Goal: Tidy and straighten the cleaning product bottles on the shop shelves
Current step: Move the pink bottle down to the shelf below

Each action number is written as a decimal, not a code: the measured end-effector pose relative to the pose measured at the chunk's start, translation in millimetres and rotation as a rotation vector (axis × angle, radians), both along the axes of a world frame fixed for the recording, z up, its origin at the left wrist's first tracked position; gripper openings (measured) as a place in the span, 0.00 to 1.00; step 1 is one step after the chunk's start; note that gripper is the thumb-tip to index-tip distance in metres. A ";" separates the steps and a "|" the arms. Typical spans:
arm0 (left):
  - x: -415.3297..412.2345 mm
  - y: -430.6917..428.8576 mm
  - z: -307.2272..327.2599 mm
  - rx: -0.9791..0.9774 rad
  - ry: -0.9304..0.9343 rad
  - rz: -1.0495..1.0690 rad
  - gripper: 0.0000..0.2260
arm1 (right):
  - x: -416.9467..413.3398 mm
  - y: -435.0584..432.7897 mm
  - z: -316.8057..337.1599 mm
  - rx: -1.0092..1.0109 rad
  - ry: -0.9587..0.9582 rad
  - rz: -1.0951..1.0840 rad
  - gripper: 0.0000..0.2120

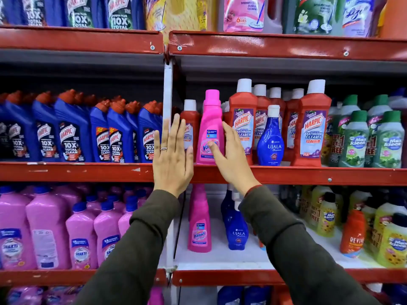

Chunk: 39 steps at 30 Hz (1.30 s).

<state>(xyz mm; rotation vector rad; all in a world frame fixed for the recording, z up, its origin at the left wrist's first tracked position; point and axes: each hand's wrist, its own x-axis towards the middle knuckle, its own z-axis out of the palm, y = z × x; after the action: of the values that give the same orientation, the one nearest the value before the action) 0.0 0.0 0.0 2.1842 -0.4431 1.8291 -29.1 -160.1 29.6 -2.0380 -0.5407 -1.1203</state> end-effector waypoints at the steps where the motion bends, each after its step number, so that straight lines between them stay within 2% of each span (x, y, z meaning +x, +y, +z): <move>1: 2.7 4.5 -4.0 -0.013 0.018 0.010 0.28 | 5.7 2.0 1.0 0.043 0.033 0.014 0.31; 5: 17.9 17.5 -27.0 0.000 0.081 0.062 0.28 | 14.3 8.2 11.3 0.219 0.270 0.065 0.31; 8: 28.0 22.3 -36.1 0.036 0.093 0.111 0.27 | 19.4 8.7 14.3 0.273 0.322 0.105 0.27; 21: 39.8 23.4 -40.9 0.034 0.070 0.161 0.28 | 16.9 9.8 19.1 0.530 0.236 0.350 0.28; 28: 39.0 22.7 -40.9 0.040 0.074 0.170 0.28 | -5.0 10.2 22.5 0.514 0.200 0.413 0.25; 34: 31.6 24.0 -42.8 0.016 0.090 0.107 0.28 | -26.7 5.8 -2.9 0.535 0.229 0.466 0.18; 39: 18.2 21.0 -77.1 0.021 0.046 0.046 0.28 | -41.7 6.1 -53.3 0.529 0.275 0.467 0.25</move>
<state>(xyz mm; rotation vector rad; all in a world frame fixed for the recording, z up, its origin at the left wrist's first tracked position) 18.2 21.0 -77.1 2.2641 -0.4080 1.8007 -70.8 -154.0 -23.7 -1.4690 -0.4819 -0.6059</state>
